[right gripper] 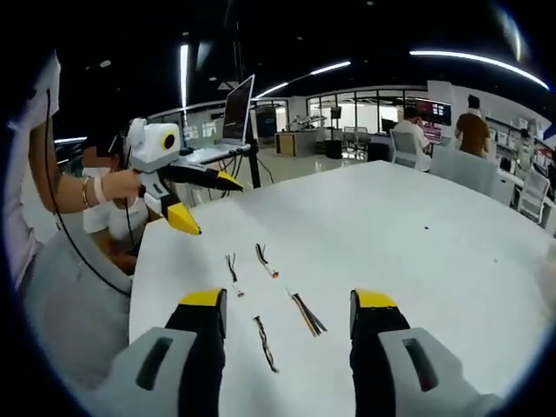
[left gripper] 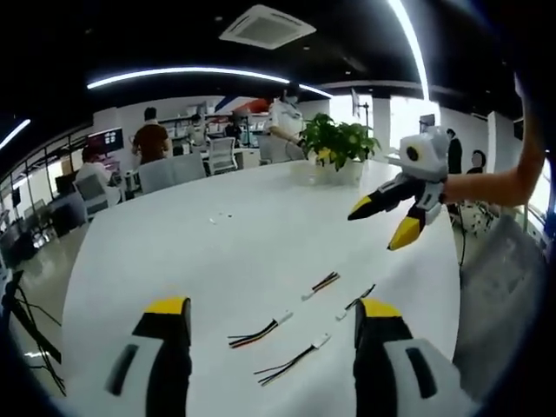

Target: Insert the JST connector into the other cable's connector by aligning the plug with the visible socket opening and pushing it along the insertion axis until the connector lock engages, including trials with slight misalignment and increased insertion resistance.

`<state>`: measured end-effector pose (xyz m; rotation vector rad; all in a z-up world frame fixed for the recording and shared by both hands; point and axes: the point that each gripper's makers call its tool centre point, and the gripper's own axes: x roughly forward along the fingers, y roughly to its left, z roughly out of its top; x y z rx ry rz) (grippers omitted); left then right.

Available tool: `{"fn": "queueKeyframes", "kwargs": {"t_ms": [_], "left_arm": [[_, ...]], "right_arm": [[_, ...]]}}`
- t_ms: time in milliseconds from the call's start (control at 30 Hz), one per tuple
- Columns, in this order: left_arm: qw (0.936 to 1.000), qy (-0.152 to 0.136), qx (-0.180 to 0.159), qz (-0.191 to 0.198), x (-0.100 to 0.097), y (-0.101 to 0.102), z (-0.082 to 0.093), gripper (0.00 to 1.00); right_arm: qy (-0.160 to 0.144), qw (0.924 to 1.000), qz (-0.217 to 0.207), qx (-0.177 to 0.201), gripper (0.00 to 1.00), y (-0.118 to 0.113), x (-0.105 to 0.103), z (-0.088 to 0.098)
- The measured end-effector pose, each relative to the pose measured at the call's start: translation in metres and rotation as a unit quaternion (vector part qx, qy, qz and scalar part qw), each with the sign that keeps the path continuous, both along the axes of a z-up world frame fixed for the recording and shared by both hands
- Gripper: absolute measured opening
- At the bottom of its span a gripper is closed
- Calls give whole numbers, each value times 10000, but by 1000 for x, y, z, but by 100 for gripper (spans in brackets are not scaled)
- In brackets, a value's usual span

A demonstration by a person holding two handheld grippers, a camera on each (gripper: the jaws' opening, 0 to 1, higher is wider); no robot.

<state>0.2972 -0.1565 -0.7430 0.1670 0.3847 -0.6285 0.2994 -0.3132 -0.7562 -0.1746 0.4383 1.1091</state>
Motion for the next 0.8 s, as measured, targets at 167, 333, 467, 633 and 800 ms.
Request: {"fn": "queueKeyframes", "kwargs": {"t_ms": [167,333,467,633,800], "left_arm": [[10000,-55,55,-63,8,0,-3,75],[9999,33,71,-66,12,1,-11,75],[9999,90,-76,-59,14,0,-14,74],[9997,138,-184,-48,18,-2,-17,74],[9996,191,-209,-63,21,-3,-21,73]], "right_arm": [[77,10000,19,38,54,1,5,-5],[249,9996,-5,152,52,1,9,-10],[261,9995,-41,171,52,1,12,-13],[327,9993,-43,188,51,1,15,-18],[394,9990,-45,204,50,4,20,-24]]}}
